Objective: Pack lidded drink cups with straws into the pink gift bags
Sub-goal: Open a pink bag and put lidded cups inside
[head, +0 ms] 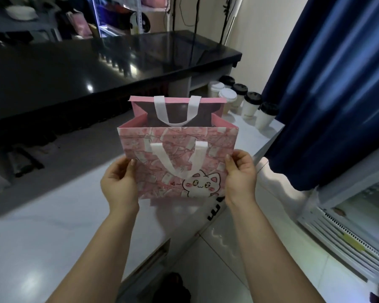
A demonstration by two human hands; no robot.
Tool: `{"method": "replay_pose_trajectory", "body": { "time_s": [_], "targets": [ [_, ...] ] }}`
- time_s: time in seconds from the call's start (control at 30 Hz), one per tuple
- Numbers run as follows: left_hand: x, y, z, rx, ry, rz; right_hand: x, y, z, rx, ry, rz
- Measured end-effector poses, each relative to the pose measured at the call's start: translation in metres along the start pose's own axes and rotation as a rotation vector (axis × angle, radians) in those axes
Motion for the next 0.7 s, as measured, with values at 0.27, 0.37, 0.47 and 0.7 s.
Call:
{"method": "replay_pose_trajectory", "body": {
  "time_s": [0.27,0.37,0.47,0.7],
  "targets": [
    [-0.037,0.074,0.009,-0.116,0.097,-0.062,-0.041,0.105,-0.016,-0.016,-0.084,0.172],
    [-0.036,0.082,0.008,-0.16,0.15,-0.127,-0.052,0.131,-0.028,-0.048,-0.072,0.249],
    [-0.033,0.08,0.008,-0.191,0.179,-0.196,-0.066,0.15,-0.044,-0.101,-0.022,0.349],
    [-0.026,0.028,0.02,-0.186,0.228,-0.531,-0.078,0.168,-0.08,-0.265,-0.015,0.617]
  ]
}}
Point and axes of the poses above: each hand's wrist, its own y-axis towards the middle knuckle, its own x-axis out of the back of the hand, z = x × y, the point moved 4 cm from there along y, towards the middle knuckle, and after that the axes turned 8 degrees about z, right-handed, at the moved point
